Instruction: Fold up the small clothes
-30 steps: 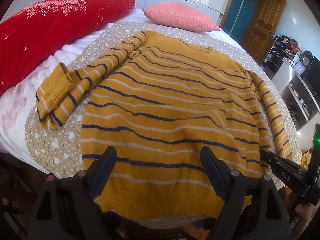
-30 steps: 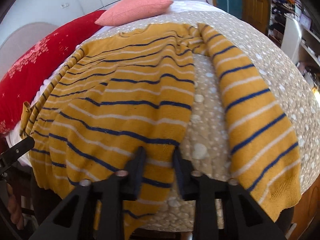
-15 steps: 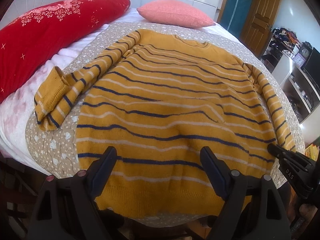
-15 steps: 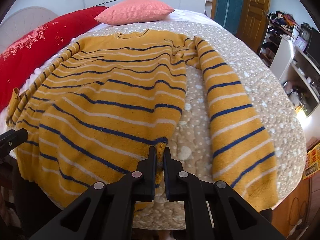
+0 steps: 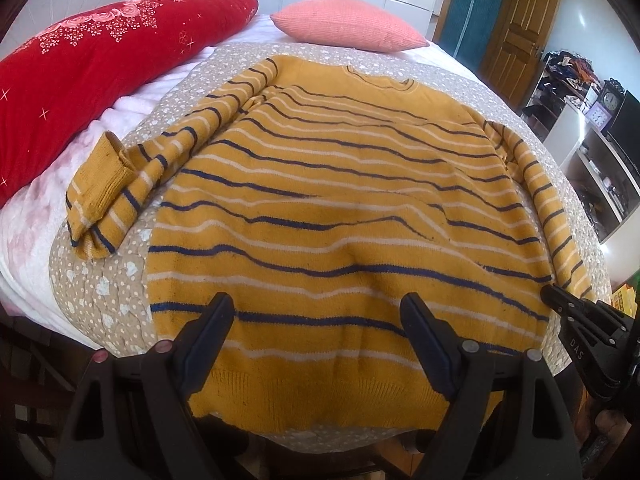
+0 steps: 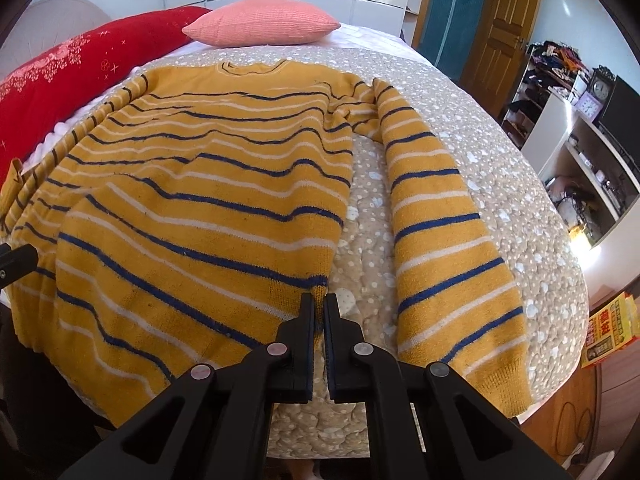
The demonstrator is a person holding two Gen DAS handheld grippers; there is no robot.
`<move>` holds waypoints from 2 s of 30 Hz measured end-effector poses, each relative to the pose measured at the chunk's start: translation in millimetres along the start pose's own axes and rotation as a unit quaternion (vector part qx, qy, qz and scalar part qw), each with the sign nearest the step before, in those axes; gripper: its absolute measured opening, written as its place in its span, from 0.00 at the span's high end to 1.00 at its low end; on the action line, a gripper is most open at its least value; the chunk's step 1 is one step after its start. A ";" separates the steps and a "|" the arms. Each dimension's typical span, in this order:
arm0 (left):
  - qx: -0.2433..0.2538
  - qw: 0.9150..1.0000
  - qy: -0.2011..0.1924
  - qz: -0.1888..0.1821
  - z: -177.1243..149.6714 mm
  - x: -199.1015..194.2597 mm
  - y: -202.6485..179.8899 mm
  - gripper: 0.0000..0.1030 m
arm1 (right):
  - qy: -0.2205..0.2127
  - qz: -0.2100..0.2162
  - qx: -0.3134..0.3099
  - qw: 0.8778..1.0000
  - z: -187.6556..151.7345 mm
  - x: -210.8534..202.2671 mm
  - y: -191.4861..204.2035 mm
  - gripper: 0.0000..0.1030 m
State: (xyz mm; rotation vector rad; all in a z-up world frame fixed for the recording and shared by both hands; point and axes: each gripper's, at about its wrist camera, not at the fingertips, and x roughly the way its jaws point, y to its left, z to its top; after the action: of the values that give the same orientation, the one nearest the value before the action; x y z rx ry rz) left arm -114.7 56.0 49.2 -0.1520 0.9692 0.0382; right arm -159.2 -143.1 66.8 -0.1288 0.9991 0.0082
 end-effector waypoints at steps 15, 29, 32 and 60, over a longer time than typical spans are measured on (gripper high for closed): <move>0.011 1.000 0.005 0.001 -1.3 3.0 -7.1 0.18 | -0.002 -0.082 -0.014 0.996 0.2 -1.8 -7.9 0.88; 0.024 1.000 0.007 -0.001 -4.0 1.6 -15.6 0.18 | -0.009 -0.092 -0.011 0.996 -0.2 -6.1 -10.7 0.72; 0.025 1.000 0.008 -0.002 -3.9 2.4 -16.7 0.18 | -0.009 -0.094 -0.012 0.995 -0.6 -6.2 -11.5 0.71; 0.030 0.999 0.013 0.000 -9.1 7.0 -21.7 0.18 | -0.006 -0.078 0.006 0.997 1.2 -5.2 -14.8 0.37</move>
State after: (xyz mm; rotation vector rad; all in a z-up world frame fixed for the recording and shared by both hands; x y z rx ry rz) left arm -116.0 33.0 40.8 -0.0969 0.9960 0.0065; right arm -160.0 -157.4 73.4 -0.1946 0.9752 -0.1396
